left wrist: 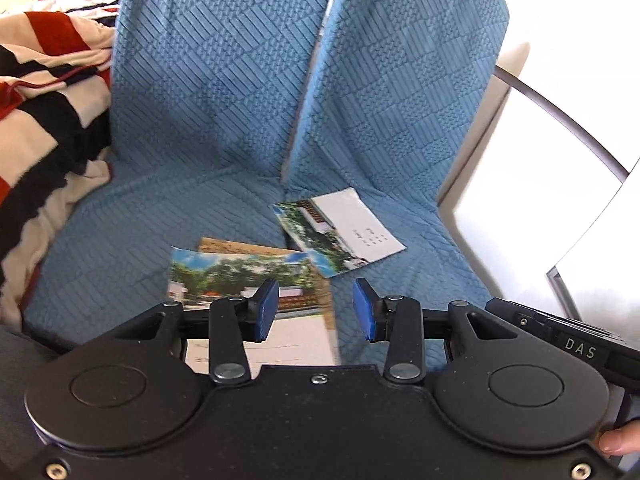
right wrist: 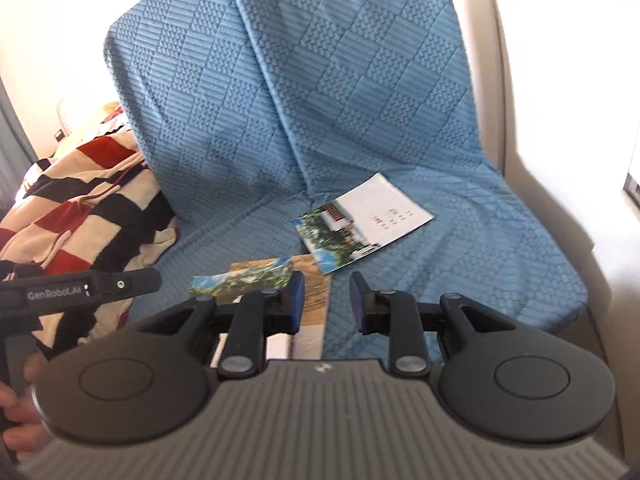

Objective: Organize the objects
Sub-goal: 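Raise both tools away from the book stack, then move both tools to the white-backed postcard on the cloth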

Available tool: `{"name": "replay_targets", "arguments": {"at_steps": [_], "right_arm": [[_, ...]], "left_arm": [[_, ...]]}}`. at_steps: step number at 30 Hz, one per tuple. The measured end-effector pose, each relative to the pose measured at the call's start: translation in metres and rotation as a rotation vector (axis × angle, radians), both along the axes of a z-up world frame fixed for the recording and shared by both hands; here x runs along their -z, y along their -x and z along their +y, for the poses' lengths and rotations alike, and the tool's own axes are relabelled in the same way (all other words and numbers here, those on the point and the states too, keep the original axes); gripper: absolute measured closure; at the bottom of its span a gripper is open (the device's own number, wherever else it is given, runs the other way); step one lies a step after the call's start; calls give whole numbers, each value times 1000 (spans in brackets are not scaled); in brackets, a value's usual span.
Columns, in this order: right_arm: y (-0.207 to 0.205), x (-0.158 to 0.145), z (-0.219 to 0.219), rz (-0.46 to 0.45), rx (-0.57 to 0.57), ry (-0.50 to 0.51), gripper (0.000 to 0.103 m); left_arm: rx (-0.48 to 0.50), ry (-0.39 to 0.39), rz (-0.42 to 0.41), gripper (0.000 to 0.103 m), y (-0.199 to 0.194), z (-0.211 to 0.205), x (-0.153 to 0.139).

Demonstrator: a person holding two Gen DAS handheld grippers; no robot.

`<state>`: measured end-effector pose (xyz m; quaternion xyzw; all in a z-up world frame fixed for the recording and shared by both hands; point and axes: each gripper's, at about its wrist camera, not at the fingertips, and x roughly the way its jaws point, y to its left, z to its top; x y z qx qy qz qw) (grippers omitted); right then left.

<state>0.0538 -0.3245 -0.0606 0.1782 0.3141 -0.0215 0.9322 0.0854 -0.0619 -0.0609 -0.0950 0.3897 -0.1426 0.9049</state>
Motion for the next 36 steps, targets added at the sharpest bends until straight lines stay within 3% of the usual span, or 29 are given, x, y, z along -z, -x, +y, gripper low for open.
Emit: {"name": "replay_targets", "arguments": {"at_steps": [9,20,21,22,23,24,36], "right_arm": [[4,6,-28,6,52,-19,75],[-15,24,-49,27,86,-88,74],[-18,26,-50,33,101,-87,73],[-21,29,-53,35,111,-92,66],[-24,32,-55,35,116,-104,57],[-27,35,-57,39,122,-119,55],[-85,90,-81,126,189,-370,54]], "left_arm": [[49,0,10,65,-8,-38,4],[54,36,64,63,-38,-52,21],[52,35,67,63,-42,-51,23],[49,34,70,63,-46,-50,24],[46,36,74,62,-50,-50,26],[44,38,80,61,-54,-49,28],[40,61,138,57,-107,-44,62]]}}
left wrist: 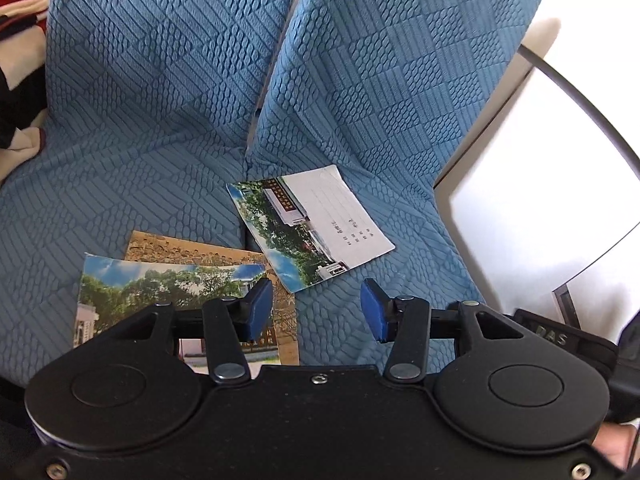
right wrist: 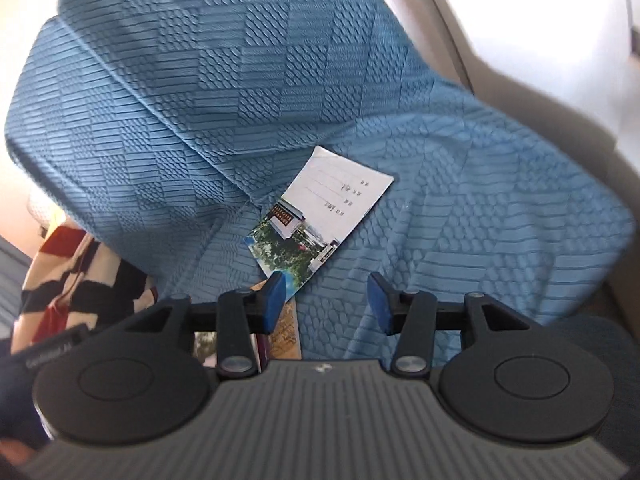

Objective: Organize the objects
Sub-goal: 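Move both tools to the white-backed postcard on the cloth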

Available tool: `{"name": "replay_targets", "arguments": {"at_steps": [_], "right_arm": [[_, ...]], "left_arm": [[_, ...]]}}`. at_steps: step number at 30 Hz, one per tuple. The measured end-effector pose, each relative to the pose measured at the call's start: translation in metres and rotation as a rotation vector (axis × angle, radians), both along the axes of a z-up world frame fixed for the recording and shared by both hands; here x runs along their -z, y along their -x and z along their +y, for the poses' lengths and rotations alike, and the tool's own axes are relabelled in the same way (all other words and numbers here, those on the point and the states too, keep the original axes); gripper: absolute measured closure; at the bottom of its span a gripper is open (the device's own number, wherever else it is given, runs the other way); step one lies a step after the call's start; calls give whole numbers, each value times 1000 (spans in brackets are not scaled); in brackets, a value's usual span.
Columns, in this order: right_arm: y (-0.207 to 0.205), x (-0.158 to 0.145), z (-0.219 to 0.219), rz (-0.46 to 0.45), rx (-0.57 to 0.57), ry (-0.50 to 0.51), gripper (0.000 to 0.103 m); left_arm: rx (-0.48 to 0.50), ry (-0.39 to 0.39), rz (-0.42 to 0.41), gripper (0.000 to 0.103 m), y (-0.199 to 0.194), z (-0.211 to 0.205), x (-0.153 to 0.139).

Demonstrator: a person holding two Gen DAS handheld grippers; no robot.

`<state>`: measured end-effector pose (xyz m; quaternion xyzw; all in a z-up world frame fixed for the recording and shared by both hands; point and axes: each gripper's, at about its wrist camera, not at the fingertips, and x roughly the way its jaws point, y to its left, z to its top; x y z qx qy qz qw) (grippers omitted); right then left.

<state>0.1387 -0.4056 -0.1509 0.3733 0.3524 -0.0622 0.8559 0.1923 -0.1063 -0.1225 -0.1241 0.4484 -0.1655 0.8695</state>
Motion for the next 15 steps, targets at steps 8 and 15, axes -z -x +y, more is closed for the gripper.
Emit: {"name": "replay_targets", "arguments": {"at_steps": [8,15], "right_arm": [[-46,35,5,47,-23,-98,54],[-80,65,12,86,-39,-265,55]], "left_arm": [[5,-4,44,57,-30,-2,32],[0,-11,76,57,-49,3,59]]}}
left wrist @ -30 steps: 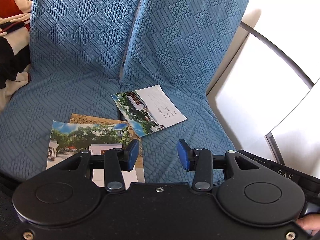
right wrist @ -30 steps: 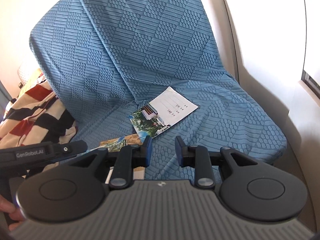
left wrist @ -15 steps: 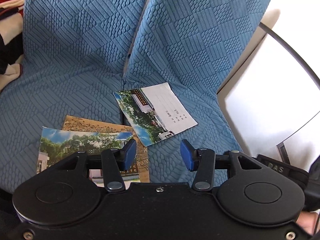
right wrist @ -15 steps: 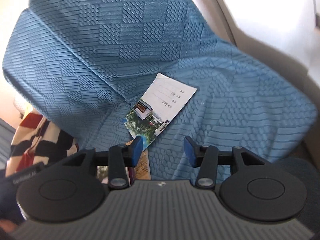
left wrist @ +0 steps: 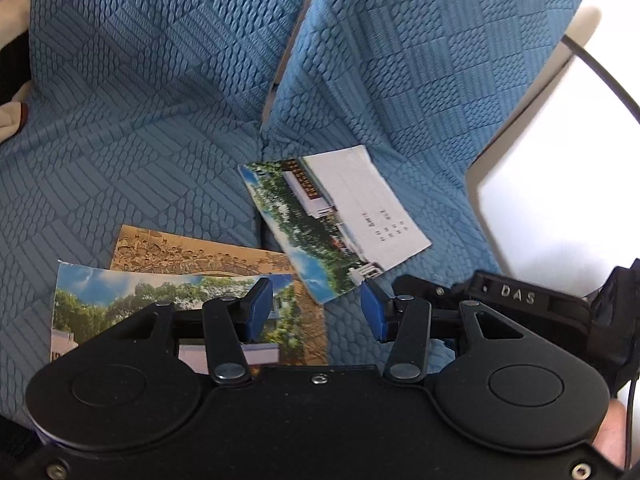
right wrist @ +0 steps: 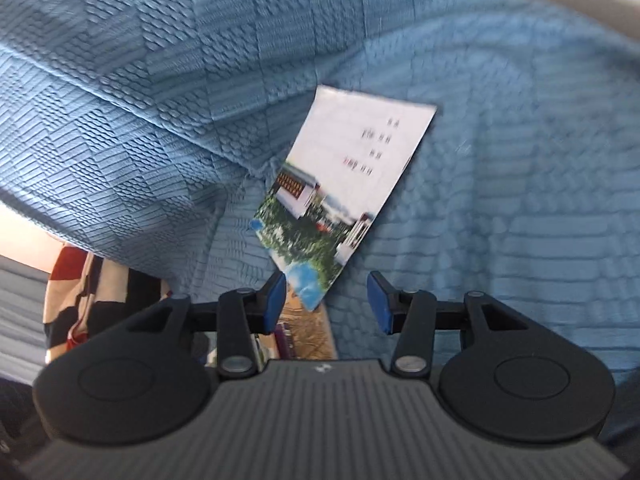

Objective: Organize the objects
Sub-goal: 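Move both tools to the white-backed postcard on the cloth, then close the right gripper on the postcard edge while the left gripper pinches it too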

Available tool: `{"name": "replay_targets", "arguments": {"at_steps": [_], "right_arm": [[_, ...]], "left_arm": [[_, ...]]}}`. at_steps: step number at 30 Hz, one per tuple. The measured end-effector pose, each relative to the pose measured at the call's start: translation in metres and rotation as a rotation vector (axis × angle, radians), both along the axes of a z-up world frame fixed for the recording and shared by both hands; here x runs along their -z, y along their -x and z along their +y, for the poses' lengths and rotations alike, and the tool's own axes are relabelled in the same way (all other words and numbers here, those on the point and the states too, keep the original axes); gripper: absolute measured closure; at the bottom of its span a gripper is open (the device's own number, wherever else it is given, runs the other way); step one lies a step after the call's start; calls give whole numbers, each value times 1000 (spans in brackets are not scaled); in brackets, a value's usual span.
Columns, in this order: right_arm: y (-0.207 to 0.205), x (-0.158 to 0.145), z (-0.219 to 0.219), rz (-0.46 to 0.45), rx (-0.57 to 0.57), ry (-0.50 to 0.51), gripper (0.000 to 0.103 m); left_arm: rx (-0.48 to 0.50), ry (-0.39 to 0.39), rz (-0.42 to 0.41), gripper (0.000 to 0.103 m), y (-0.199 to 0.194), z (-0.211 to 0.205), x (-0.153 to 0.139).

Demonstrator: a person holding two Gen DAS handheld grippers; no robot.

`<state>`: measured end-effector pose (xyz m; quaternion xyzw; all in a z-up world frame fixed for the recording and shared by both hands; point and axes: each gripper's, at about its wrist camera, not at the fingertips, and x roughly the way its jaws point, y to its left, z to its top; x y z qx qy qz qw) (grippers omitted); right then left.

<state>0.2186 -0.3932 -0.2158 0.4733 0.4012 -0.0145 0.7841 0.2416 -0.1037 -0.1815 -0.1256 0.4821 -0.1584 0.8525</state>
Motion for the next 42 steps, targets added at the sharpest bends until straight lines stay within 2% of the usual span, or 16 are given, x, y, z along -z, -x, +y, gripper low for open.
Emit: {"name": "replay_targets", "arguments": {"at_steps": [5,12,16,18,19,20,21,23,29,35,40,42], "right_arm": [[-20,24,7,36,-12,-155,55],[-35,40,16,94,18,-186,55],[-39,45,12,83,57,-213,55],[-42,45,12,77,66,-197,59],[-43,44,12,75,66,-181,67],[-45,44,12,78,61,-161,80],[-46,42,12,82,55,-145,87],[-47,37,13,52,46,-137,90],[-47,21,8,-15,54,-179,91],[-46,15,6,-38,62,-202,92],[-46,16,7,-43,68,-237,92],[-45,17,8,-38,68,-245,92]], "left_arm": [[-5,5,15,57,-9,6,9],[-18,45,39,57,-14,16,11],[-20,57,40,57,-14,17,9],[-20,71,44,57,-14,17,9],[-20,78,46,57,-14,17,8],[-20,87,47,57,-14,17,8],[-21,95,51,57,-15,17,8],[-26,114,60,57,-16,17,8],[-96,231,111,57,-27,25,12],[-186,404,223,58,-44,34,28],[-248,492,302,66,-48,37,48],[-269,536,328,73,-47,37,57]]}}
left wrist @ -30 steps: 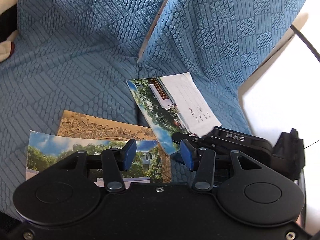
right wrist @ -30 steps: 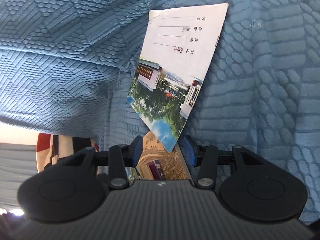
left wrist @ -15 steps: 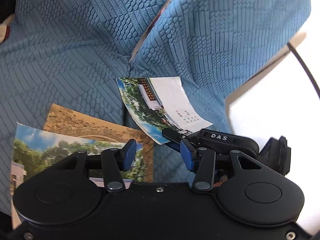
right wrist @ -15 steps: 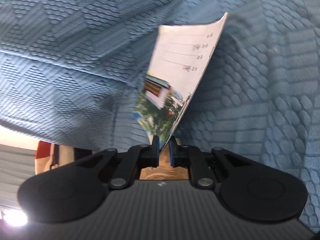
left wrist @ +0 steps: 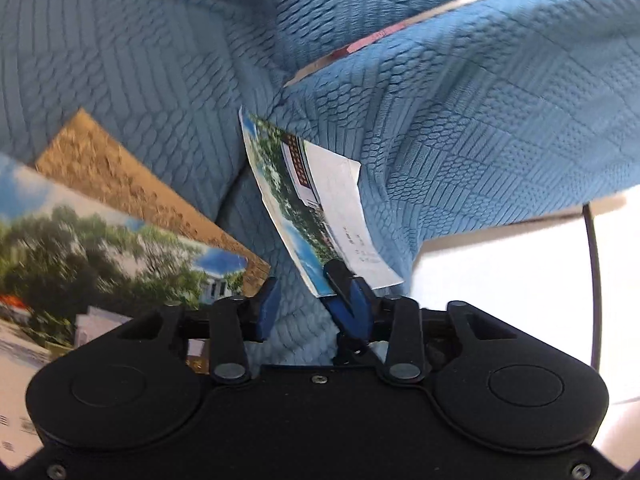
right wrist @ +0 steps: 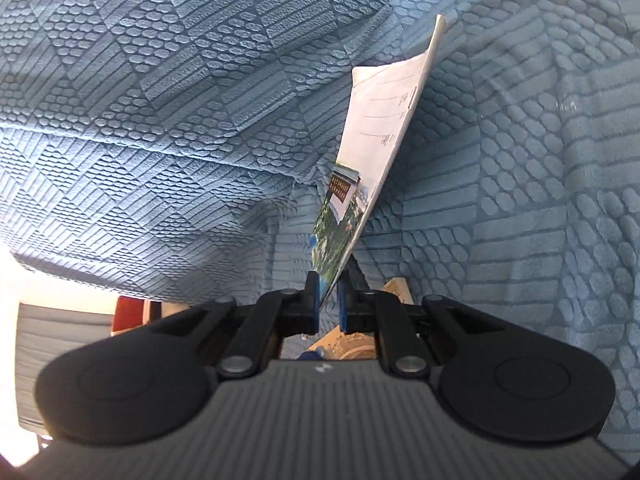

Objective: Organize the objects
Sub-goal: 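Close the right gripper on the postcard edge while the left gripper pinches it too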

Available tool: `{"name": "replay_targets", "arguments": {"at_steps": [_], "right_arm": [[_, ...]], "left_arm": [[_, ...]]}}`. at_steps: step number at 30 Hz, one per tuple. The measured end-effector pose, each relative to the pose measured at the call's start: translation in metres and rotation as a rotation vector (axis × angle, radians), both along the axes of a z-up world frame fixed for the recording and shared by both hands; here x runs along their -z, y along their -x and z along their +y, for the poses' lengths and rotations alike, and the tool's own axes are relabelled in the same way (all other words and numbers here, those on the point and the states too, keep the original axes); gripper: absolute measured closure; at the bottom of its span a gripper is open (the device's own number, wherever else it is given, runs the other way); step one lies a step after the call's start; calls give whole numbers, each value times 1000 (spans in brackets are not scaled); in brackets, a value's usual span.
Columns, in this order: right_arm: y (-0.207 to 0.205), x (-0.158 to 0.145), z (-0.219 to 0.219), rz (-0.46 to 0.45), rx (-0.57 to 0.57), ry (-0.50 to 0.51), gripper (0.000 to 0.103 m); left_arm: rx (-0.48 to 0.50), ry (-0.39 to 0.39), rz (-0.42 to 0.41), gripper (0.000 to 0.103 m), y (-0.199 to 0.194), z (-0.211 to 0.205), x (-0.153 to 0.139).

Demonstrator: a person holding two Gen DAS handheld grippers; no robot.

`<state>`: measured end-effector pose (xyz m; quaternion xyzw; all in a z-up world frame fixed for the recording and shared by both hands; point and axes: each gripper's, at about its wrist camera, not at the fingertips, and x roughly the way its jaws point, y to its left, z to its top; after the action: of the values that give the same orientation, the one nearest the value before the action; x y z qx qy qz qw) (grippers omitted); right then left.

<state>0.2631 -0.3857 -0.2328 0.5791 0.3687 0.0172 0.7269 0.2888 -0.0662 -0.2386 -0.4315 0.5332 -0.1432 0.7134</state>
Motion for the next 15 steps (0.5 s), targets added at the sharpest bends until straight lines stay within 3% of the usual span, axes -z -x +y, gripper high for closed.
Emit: {"name": "replay_targets", "arguments": {"at_steps": [3,6,15], "right_arm": [[2,3,0,14,5,-16,92],[6,4,-3,18,17,-29,92],[6,11,-9,39,12,-65,89]], "left_arm": [[-27,42,26,87,1,-2,10],[-44,41,42,95,3,-6,16],[-60,40,40,102,3,-9,18]]}}
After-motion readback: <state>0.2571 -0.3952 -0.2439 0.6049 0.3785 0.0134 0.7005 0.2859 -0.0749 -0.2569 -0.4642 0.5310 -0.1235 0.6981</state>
